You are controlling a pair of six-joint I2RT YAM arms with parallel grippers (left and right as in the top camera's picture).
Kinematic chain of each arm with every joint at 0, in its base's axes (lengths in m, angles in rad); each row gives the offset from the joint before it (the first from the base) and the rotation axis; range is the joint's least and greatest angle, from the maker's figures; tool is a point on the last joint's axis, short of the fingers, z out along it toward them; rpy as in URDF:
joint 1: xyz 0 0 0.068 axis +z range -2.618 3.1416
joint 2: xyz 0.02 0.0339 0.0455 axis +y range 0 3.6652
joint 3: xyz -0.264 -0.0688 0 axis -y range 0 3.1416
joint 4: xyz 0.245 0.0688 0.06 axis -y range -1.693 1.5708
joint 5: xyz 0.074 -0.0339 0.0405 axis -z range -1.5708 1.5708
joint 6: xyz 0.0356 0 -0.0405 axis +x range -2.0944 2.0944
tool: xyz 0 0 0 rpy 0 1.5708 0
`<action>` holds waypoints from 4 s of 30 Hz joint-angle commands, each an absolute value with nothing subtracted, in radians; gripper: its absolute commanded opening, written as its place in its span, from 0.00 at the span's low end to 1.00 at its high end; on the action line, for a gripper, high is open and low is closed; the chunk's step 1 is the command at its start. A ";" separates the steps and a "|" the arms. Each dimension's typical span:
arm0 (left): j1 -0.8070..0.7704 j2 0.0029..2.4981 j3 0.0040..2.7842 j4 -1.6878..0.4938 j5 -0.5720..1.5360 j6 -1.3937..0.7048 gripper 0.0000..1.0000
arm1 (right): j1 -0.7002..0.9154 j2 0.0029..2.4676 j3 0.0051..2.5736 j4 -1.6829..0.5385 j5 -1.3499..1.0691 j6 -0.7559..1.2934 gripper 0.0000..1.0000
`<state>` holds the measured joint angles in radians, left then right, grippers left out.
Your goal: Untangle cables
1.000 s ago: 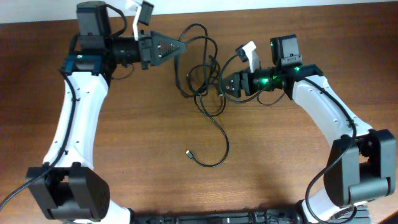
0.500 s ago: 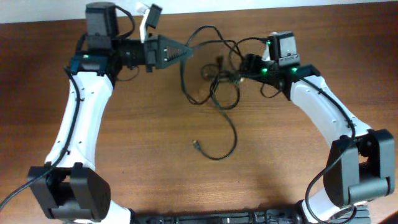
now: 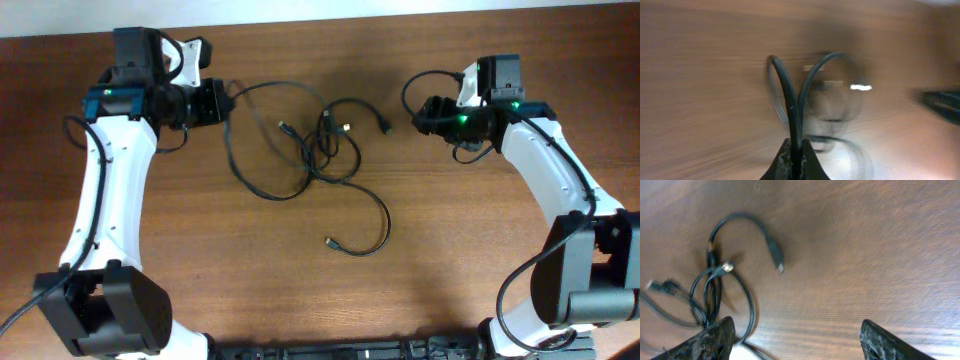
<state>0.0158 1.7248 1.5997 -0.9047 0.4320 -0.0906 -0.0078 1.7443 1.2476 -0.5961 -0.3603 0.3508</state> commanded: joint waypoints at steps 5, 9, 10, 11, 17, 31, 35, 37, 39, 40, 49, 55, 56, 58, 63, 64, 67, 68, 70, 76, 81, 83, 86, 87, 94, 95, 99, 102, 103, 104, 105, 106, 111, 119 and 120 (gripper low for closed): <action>0.009 1.705 1.608 -0.929 -0.125 -0.122 0.00 | -0.005 1.750 1.255 -0.663 -0.434 0.265 0.80; 0.009 1.705 1.608 -0.919 -0.114 -0.127 0.02 | -0.005 1.750 1.255 -0.671 -0.434 0.265 0.80; 0.009 1.705 1.608 -0.916 -0.082 -0.126 0.03 | -0.005 1.750 1.255 -0.671 -0.434 0.265 0.80; 0.009 1.705 1.608 -0.913 -0.060 -0.126 0.04 | -0.005 1.750 1.255 -0.671 -0.434 0.265 0.80; 0.009 1.705 1.608 -0.859 0.001 -0.126 0.99 | -0.005 1.750 1.255 -0.684 -0.434 0.253 0.80; -0.183 1.707 1.386 -0.934 0.231 0.133 0.79 | -0.005 1.750 1.255 -0.703 -0.433 0.239 0.80; -0.276 1.707 1.303 -0.839 0.154 0.213 0.82 | -0.005 1.750 1.255 -0.704 -0.433 0.239 0.80; -0.316 1.709 1.259 -0.785 0.133 0.268 0.82 | -0.005 1.750 1.255 -0.704 -0.433 0.239 0.80; -0.349 1.709 1.214 -0.730 0.130 0.299 0.82 | -0.005 1.750 1.255 -0.704 -0.433 0.239 0.80; -0.363 1.709 1.190 -0.703 0.130 0.303 0.82 | -0.005 1.750 1.255 -0.704 -0.433 0.239 0.80; -0.390 1.768 1.098 -0.591 0.104 0.309 0.81 | -0.005 1.750 1.255 -0.704 -0.434 0.239 0.80; -0.390 1.846 1.098 -0.587 0.104 0.308 0.78 | -0.005 1.750 1.255 -0.704 -0.434 0.239 0.80; -0.390 1.856 1.098 -0.587 0.104 0.308 0.78 | -0.005 1.750 1.255 -0.704 -0.434 0.239 0.80; -0.390 1.869 1.098 -0.581 0.104 0.308 0.78 | -0.005 1.750 1.255 -0.704 -0.434 0.239 0.80; -0.391 1.884 1.098 -0.577 0.109 0.297 0.47 | -0.005 1.750 1.255 -0.704 -0.434 0.239 0.80; -0.391 1.884 1.098 -0.577 0.108 0.284 0.42 | -0.005 1.750 1.255 -0.704 -0.434 0.239 0.80; -0.397 1.884 1.098 -0.588 0.111 0.281 0.14 | -0.005 1.750 1.255 -0.704 -0.434 0.239 0.80; -0.399 1.884 1.098 -0.588 0.112 0.281 0.06 | -0.005 1.750 1.255 -0.704 -0.434 0.239 0.80; -0.400 1.881 1.105 -0.592 0.112 0.281 0.00 | -0.005 1.750 1.255 -0.704 -0.434 0.239 0.80; -0.400 1.836 1.225 -0.702 0.115 0.278 0.00 | -0.005 1.750 1.255 -0.709 -0.436 0.239 0.80; -0.398 1.766 1.424 -0.857 0.270 0.278 0.00 | 0.049 1.750 1.255 -0.722 -0.441 0.208 0.83; -0.398 1.750 1.462 -0.888 0.315 0.278 0.00 | 0.080 1.750 1.255 -0.721 -0.438 0.174 0.83; -0.398 1.723 1.527 -0.955 0.345 0.279 0.00 | 0.139 1.760 1.255 -0.702 -0.434 0.164 0.84; -0.398 1.716 1.542 -0.971 0.345 0.279 0.00 | 0.159 1.766 1.255 -0.691 -0.434 0.164 0.84; -0.398 1.667 1.558 -1.032 0.346 0.286 0.00 | 0.249 1.774 1.255 -0.598 -0.434 0.164 0.88; -0.398 1.665 1.558 -1.047 0.346 0.286 0.00 | 0.253 1.774 1.255 -0.586 -0.434 0.165 0.88; -0.393 1.652 1.559 -1.092 0.345 0.286 0.00 | 0.255 1.774 1.255 -0.572 -0.369 0.165 0.85; -0.356 1.615 1.561 -1.101 0.345 0.286 0.00 | 0.255 1.774 1.255 -0.587 -0.286 0.165 0.82; -0.331 1.598 1.561 -1.101 0.345 0.286 0.00 | 0.255 1.774 1.255 -0.597 -0.263 0.165 0.83; -0.299 1.583 1.561 -1.100 0.344 0.286 0.00 | 0.255 1.774 1.255 -0.609 -0.238 0.165 0.83; -0.262 1.571 1.561 -1.097 0.344 0.286 0.00 | 0.255 1.774 1.255 -0.618 -0.220 0.165 0.82; -0.228 1.563 1.561 -1.092 0.344 0.286 0.00 | 0.255 1.774 1.255 -0.627 -0.204 0.165 0.83; -0.043 1.559 1.560 -1.035 0.344 0.285 0.02 | 0.255 1.774 1.255 -0.643 -0.194 0.165 0.83; 0.033 1.559 1.554 -0.990 0.379 0.202 0.80 | 0.255 1.774 1.255 -0.652 -0.205 0.165 0.84; 0.026 1.559 1.552 -0.997 0.399 0.203 0.79 | 0.255 1.774 1.255 -0.651 -0.205 0.165 0.84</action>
<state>0.0460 1.5707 1.5414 -0.9871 0.3405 0.2543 0.2497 1.7683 1.2476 -0.6502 -0.2070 0.1757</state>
